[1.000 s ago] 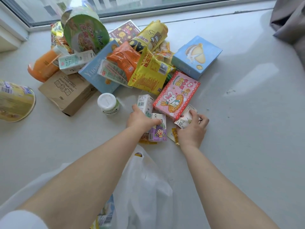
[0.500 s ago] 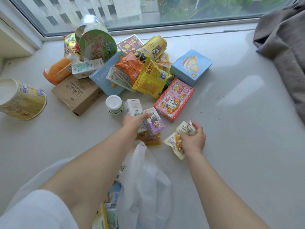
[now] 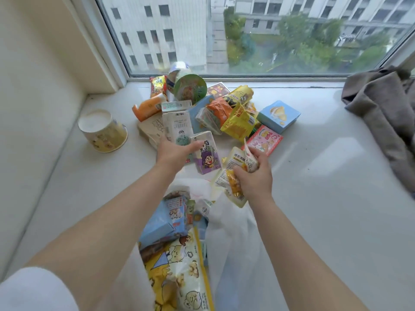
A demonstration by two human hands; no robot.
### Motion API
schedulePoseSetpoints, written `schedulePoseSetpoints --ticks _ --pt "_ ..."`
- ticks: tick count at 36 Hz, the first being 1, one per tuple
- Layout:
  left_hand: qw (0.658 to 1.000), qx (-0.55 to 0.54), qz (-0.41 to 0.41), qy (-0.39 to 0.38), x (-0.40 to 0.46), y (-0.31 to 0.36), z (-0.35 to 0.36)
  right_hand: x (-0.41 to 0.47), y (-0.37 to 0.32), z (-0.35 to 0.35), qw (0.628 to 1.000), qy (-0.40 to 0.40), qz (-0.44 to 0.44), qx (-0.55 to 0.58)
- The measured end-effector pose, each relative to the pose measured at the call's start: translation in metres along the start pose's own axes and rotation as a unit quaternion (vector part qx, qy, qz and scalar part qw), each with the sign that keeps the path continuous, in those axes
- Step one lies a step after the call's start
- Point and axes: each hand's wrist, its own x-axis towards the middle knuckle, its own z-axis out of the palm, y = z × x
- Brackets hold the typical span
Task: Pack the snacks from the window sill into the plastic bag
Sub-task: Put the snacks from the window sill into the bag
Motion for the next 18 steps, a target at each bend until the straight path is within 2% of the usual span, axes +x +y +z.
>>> schedulePoseSetpoints --ticks 4,7,11,15,18 --pt "0.991 0.12 0.049 0.035 -0.029 -0.013 -0.042 -0.042 0.001 0.02 0.998 -0.027 -0.047 -0.03" --pt "0.981 0.181 0.062 0.02 -0.051 -0.033 -0.062 -0.067 0.005 0.039 0.994 -0.051 -0.072 -0.06" --pt "0.964 0.258 0.055 0.019 -0.07 -0.063 -0.075 -0.085 0.021 0.055 0.989 -0.102 -0.04 -0.103" --pt "0.955 0.287 0.068 0.019 -0.077 -0.076 -0.078 -0.095 0.044 0.06 0.951 -0.178 -0.03 -0.249" --pt "0.942 0.319 0.108 0.007 -0.078 -0.073 -0.073 -0.097 0.055 0.055 0.921 -0.183 -0.031 -0.342"
